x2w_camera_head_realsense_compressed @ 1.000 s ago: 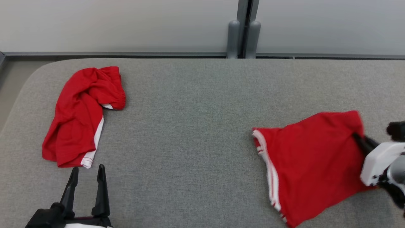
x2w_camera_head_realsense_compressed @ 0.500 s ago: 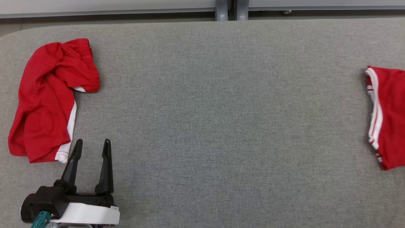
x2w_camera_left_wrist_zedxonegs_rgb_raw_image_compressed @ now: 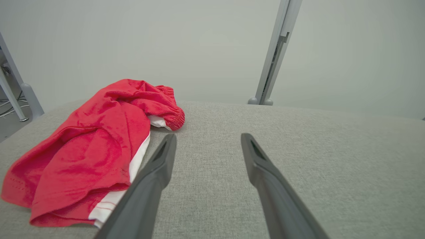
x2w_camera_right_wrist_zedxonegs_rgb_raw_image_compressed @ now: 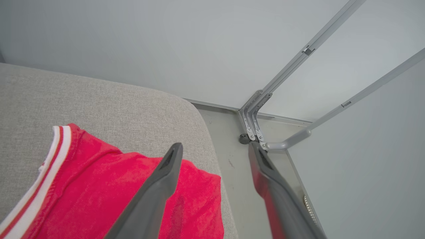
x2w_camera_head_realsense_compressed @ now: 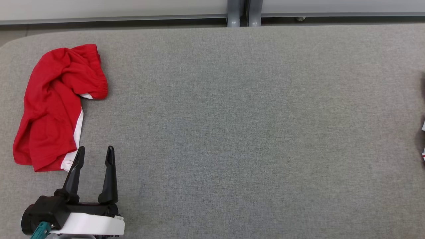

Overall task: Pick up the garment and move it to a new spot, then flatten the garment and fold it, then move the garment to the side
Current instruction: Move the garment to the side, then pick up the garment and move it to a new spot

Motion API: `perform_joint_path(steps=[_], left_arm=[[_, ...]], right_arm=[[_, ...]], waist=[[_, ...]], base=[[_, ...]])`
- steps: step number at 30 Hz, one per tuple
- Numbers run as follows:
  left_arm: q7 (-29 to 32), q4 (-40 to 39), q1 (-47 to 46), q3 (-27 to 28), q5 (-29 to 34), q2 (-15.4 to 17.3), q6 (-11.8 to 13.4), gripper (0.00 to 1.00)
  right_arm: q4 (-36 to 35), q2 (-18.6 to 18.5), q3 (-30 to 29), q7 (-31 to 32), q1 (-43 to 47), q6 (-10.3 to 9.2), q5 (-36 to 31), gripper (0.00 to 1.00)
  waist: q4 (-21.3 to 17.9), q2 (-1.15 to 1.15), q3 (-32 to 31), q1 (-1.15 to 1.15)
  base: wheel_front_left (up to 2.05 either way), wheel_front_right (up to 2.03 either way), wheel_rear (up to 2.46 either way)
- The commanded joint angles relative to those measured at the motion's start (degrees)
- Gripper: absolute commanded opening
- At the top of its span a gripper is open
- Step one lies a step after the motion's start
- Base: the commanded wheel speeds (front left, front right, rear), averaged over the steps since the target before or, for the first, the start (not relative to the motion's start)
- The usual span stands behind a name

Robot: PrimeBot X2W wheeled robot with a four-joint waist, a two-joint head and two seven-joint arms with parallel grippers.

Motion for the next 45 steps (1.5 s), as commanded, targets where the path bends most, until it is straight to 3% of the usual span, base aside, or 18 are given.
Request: perform_joint_path(steps=[1,7,8,12,16,23,31,45], left_arm=[[0.02,0.06,0.02,0.47,-0.31,0.23,-0.09,1.0],[0.02,0.31,2.34,2.04,-1.86,0.21,0.43,1.0],[0.02,0.31,2.34,2.04,-1.86,0.21,0.43,1.0],[0.02,0.32,4.38,1.85,-3.08,0.22,1.47,1.0],[0.02,0.09,5.9,1.59,-3.53,0.22,2.45,1.0],[0.03,0.71,8.41,2.77,-3.17,0.21,2.89,1.0],[0.03,2.69,9.96,1.41,-1.24,0.21,1.81,1.0],[0.03,3.73,8.78,-0.68,-1.14,0.22,0.29,1.0]], right_arm=[[-1.7,1.12,-1.5,-2.54,0.96,-0.04,-1.2,1.0],[-11.06,11.7,-5.3,-13.09,6.93,-0.07,-5.17,1.0],[-11.06,11.7,-5.3,-13.09,6.93,-0.07,-5.17,1.0],[-20.16,20.04,-3.6,-15.12,14.4,-0.04,-4.74,1.0],[-29.81,25.64,-0.67,-15.52,22.94,-0.04,-3.73,1.0],[-41.9,31.93,5.32,-15.49,38.23,-0.04,-3.52,1.0],[-43.0,35.93,4.43,-15.5,47.2,-0.04,-2.72,1.0],[-42.09,36.68,4.22,-15.5,47.44,-0.04,-0.63,1.0]], waist=[[-0.3,0.0,-0.82,0.0],[-1.6,0.0,-6.49,0.0],[-1.6,0.0,-6.49,0.0],[-2.2,0.0,-10.65,0.0],[-2.12,0.0,-13.79,0.0],[-1.17,0.0,-17.51,0.0],[-0.36,0.0,-18.8,0.0],[-0.43,0.0,-18.81,0.0]], base=[[0.0,0.0,0.0],[0.0,0.0,0.0],[0.0,0.0,0.0],[0.0,0.0,0.0],[0.0,0.0,0.0],[0.0,0.0,0.0],[0.0,0.0,0.0],[0.0,0.0,0.0]])
